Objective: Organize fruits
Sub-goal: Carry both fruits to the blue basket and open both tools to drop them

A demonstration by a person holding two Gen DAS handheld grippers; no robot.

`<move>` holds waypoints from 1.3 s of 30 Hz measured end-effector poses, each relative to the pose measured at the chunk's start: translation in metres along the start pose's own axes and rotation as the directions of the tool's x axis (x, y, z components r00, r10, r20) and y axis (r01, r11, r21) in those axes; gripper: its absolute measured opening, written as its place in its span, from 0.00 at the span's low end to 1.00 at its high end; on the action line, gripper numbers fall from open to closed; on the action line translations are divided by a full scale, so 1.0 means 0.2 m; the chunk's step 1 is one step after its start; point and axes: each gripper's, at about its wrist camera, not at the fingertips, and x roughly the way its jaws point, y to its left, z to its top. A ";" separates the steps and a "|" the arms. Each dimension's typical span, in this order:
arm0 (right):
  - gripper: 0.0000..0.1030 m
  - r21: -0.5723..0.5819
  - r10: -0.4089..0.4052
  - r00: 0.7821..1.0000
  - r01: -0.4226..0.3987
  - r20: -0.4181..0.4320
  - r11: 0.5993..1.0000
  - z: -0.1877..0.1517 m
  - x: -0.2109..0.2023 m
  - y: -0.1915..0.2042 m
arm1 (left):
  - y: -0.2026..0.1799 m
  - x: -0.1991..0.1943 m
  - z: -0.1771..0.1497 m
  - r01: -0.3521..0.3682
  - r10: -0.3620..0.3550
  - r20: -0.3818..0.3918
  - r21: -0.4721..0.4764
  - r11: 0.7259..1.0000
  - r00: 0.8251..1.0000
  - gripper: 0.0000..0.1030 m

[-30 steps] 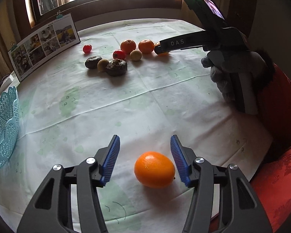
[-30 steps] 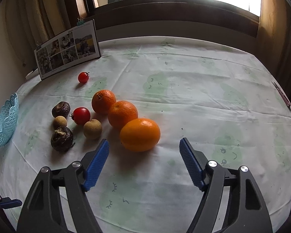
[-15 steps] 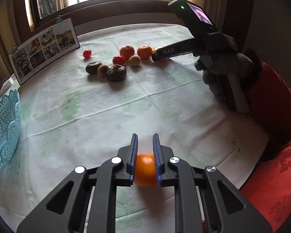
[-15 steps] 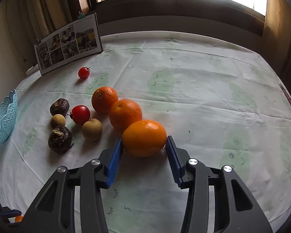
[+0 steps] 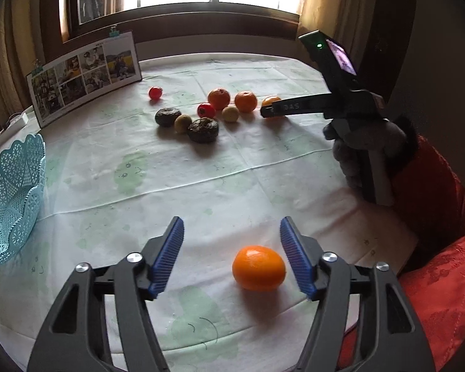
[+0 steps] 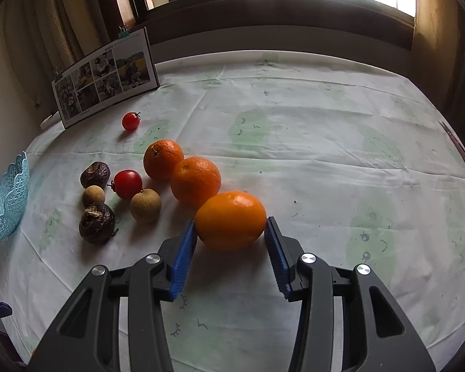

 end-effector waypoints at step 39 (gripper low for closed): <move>0.44 0.028 0.004 0.999 -0.005 0.036 1.000 0.00 -0.05 0.01 | -0.02 0.07 -0.08 0.074 -0.071 -0.068 0.032 0.997 0.995 0.41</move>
